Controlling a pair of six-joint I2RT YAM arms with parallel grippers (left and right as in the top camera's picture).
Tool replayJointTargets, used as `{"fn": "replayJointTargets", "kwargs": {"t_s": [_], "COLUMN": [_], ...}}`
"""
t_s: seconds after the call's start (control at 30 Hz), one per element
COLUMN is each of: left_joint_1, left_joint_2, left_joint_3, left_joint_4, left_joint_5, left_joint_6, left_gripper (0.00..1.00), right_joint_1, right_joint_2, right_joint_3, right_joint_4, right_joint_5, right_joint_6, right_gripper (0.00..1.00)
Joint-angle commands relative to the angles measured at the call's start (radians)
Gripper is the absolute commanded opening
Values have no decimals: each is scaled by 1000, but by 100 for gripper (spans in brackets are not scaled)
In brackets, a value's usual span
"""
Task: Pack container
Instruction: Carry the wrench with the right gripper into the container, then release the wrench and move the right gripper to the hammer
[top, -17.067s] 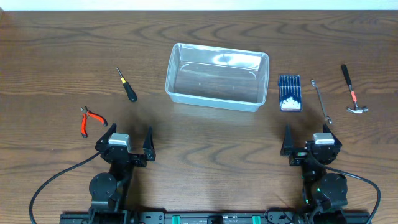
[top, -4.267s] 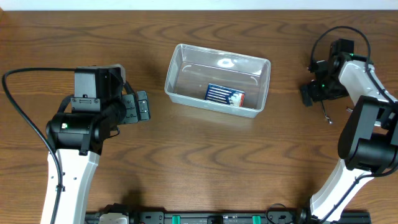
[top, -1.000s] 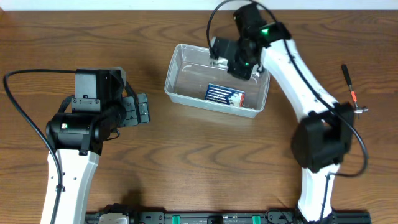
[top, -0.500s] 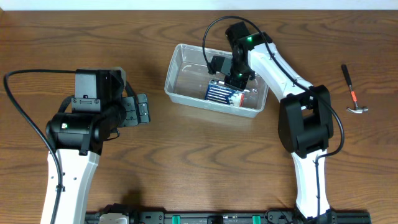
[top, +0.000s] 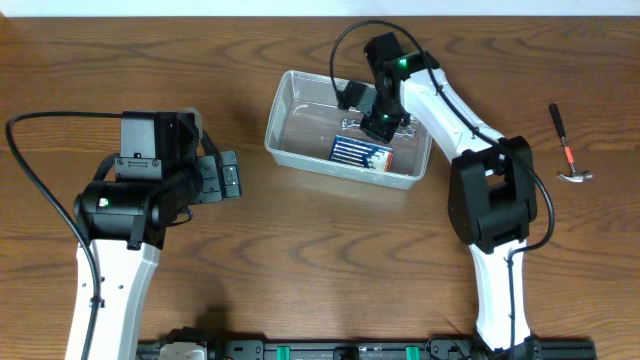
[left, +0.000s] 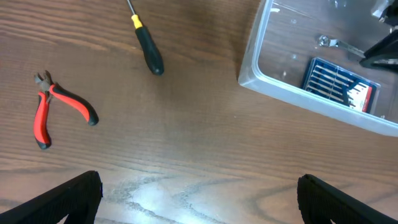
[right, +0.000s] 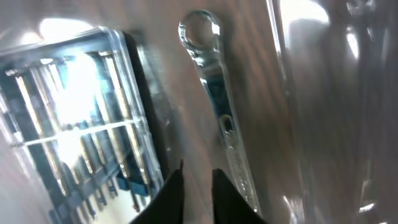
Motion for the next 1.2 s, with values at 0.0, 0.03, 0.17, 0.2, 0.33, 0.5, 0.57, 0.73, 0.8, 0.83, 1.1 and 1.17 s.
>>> {"fn": "replayJointTargets", "kwargs": {"t_s": [0.0, 0.03, 0.17, 0.2, 0.33, 0.5, 0.57, 0.73, 0.8, 0.83, 1.1, 1.17], "left_joint_1": [-3, -3, -3, -3, -3, -3, -3, -3, -3, -3, -3, -3], "left_joint_2": [0, 0, 0, 0, 0, 0, 0, 0, 0, 0, 0, 0], "left_joint_3": [18, 18, 18, 18, 18, 18, 18, 18, 18, 18, 18, 18], "left_joint_4": [-3, -3, -3, -3, -3, -2, -3, -10, -10, -10, -10, -11], "left_joint_5": [-12, -12, -12, -12, -12, -12, -12, -12, -12, -12, -12, -12], "left_joint_6": [16, 16, 16, 16, 16, 16, 16, 16, 16, 16, 16, 16], "left_gripper": [98, 98, 99, 98, 98, 99, 98, 98, 98, 99, 98, 98], "right_joint_1": [-26, -27, -42, -48, -68, -84, -85, -84, -85, -85, -85, -85], "right_joint_2": [2, 2, 2, 2, 2, 2, 2, 2, 2, 2, 2, 2], "right_joint_3": [8, 8, 8, 8, 8, 8, 8, 8, 8, 8, 8, 8], "right_joint_4": [-3, -4, -3, 0, 22, 63, 82, 125, 138, 141, 170, 180], "right_joint_5": [8, 9, 14, 16, 16, 69, 95, 157, 182, 184, 200, 202], "right_joint_6": [64, 64, 88, 100, 141, 190, 203, 214, 229, 229, 229, 230], "right_gripper": [8, 6, 1, 1, 1, 2, 1, 1, 1, 1, 1, 1]}}
